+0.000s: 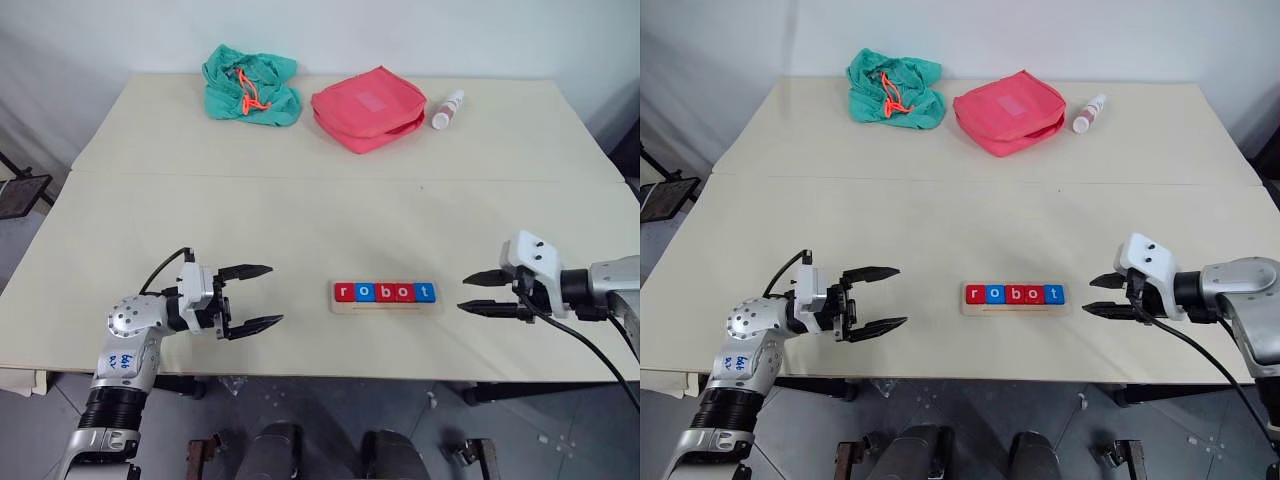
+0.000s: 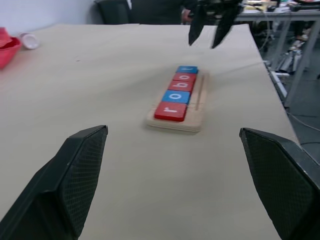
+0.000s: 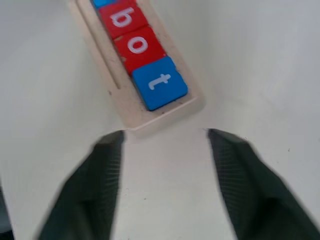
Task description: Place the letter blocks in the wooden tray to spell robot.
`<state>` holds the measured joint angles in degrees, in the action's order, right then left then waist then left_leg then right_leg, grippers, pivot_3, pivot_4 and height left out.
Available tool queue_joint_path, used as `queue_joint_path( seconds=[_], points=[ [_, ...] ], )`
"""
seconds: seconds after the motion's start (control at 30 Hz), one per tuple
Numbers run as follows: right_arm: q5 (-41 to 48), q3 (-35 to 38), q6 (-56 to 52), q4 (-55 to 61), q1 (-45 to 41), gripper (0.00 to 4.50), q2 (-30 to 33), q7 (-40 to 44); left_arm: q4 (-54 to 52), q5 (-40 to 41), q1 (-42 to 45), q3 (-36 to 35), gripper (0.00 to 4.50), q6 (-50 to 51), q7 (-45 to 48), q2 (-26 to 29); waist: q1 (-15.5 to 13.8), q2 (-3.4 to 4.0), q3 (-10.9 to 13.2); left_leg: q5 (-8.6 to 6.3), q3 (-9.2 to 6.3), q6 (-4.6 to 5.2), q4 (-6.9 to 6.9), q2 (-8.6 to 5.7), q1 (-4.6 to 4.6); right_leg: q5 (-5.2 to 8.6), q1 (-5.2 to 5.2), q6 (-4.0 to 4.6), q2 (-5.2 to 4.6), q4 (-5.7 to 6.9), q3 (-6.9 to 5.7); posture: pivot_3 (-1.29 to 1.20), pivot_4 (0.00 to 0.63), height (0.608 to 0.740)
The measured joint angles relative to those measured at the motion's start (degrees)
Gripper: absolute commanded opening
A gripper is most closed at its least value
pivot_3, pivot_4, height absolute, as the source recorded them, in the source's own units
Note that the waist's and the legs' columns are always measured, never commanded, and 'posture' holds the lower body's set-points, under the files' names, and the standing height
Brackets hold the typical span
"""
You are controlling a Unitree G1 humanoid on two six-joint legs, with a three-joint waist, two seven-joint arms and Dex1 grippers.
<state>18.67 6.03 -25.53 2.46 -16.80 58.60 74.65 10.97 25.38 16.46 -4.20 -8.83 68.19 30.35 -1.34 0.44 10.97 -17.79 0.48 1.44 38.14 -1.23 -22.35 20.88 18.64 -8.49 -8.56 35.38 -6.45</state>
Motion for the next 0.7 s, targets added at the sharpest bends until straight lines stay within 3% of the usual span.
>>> queue_joint_path(
  seconds=[0.07, 0.27, 0.47, 0.7],
  points=[
    [1.2, 1.4, 3.0, -2.5, 0.7, 4.47, 0.0, 2.1, -0.2, 0.0, -0.1, -1.2, 4.50, 0.1, -1.4, 0.6, -0.1, -0.02, 0.0, 0.00, 0.00, 0.00, 0.01, -0.01, 0.00, 0.00, -0.01, 0.00, -0.01, -0.01, 0.00, 0.00, 0.150, 0.740],
    [1.6, 3.3, 15.1, -16.3, 0.0, 4.47, 0.1, 8.3, 0.1, 0.2, -1.8, -5.5, 4.50, 0.1, -1.2, 4.9, 0.1, -0.03, 0.0, 0.00, 0.04, 0.00, -0.02, 0.00, 0.04, 0.00, -0.02, 0.00, 0.00, -0.03, -0.01, 0.00, 0.150, 0.740],
    [0.1, 3.4, 28.3, -35.9, -7.7, 4.47, 0.1, 12.7, 4.6, 1.5, -1.6, -8.2, 4.50, -1.4, 3.6, 7.0, 0.2, -0.03, 0.0, 0.00, 0.07, 0.00, -0.01, 0.03, 0.06, 0.00, -0.03, 0.00, 0.01, -0.05, -0.03, 0.00, 0.150, 0.740],
    [-2.0, -1.5, 39.6, -52.3, -14.0, 4.47, 1.6, 14.2, 8.0, 1.8, -0.9, -9.2, 4.50, -2.5, 6.5, 7.4, 0.6, -0.02, 0.0, 0.00, 0.09, 0.00, -0.02, 0.05, 0.05, 0.00, -0.02, 0.00, 0.01, -0.05, -0.05, 0.00, 0.150, 0.740]
  ],
)
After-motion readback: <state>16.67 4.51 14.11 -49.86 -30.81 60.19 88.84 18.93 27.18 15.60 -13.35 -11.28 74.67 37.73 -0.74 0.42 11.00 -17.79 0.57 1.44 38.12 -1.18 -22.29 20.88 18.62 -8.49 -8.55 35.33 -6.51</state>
